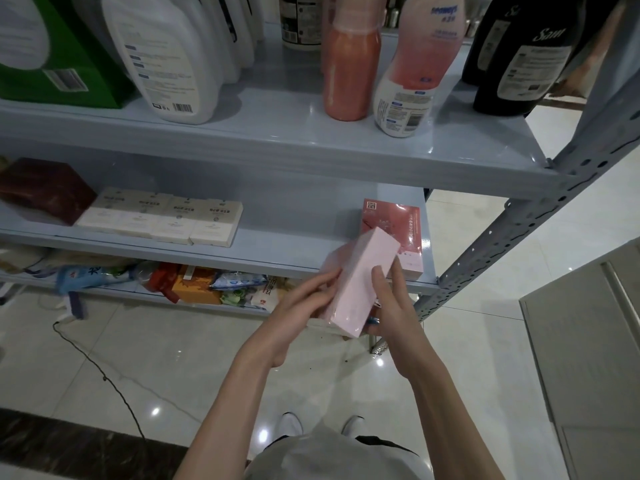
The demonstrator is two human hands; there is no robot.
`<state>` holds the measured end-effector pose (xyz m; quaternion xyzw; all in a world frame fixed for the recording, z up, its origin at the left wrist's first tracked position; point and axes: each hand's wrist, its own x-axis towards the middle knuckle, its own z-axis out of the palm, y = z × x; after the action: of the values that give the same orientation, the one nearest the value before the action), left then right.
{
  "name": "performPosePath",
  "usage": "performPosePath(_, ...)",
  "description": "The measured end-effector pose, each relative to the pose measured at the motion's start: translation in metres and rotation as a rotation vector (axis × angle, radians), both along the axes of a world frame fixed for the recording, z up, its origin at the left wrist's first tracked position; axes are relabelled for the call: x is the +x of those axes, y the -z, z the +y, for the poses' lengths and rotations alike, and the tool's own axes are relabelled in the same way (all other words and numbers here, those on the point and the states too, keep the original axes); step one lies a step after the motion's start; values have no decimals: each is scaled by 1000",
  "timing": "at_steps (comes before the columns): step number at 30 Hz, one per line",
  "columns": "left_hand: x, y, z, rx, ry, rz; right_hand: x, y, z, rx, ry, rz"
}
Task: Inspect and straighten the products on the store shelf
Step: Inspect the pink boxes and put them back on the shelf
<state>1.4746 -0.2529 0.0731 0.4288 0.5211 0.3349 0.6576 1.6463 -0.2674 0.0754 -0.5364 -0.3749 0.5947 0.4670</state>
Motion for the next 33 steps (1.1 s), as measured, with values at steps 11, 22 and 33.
performPosePath(11, 2, -8, 2, -136, -52, 350, 1, 12, 3, 41, 162, 261)
performPosePath(22, -9, 4, 8, -79, -162, 119, 10, 10, 8, -24, 338, 11)
performPosePath(33, -16, 4, 6, 74, -200, 183, 18, 17, 9, 5, 93, -336)
